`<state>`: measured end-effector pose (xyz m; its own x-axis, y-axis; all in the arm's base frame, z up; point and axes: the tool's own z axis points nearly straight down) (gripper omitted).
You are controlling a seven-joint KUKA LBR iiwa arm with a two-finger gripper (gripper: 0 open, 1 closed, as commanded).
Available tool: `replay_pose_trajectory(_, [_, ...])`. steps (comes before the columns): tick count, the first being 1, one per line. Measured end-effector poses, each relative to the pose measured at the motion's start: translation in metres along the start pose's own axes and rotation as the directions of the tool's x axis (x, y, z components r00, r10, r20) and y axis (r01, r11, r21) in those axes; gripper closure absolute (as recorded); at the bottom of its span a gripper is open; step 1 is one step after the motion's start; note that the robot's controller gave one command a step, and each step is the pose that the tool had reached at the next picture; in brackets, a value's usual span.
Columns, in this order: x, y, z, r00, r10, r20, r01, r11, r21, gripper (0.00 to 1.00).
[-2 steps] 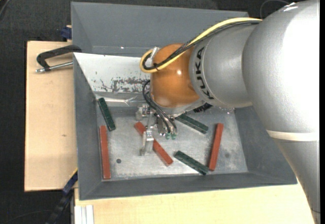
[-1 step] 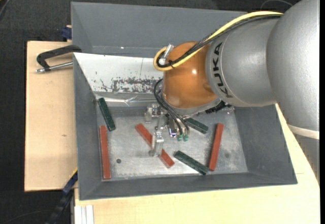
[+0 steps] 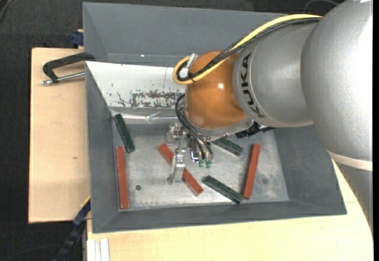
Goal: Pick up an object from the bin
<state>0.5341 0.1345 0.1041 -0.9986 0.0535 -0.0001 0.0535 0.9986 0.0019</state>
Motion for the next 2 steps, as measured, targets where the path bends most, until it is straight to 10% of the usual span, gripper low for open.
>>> replay_pose_trajectory(1, [-0.008,-0.006,0.034,0.987,0.161,-0.002,-0.161,0.987,0.001,0.0])
replay_pose_trajectory(2, [0.02,0.003,0.034,0.961,0.277,-0.003,-0.277,0.961,0.001,0.0])
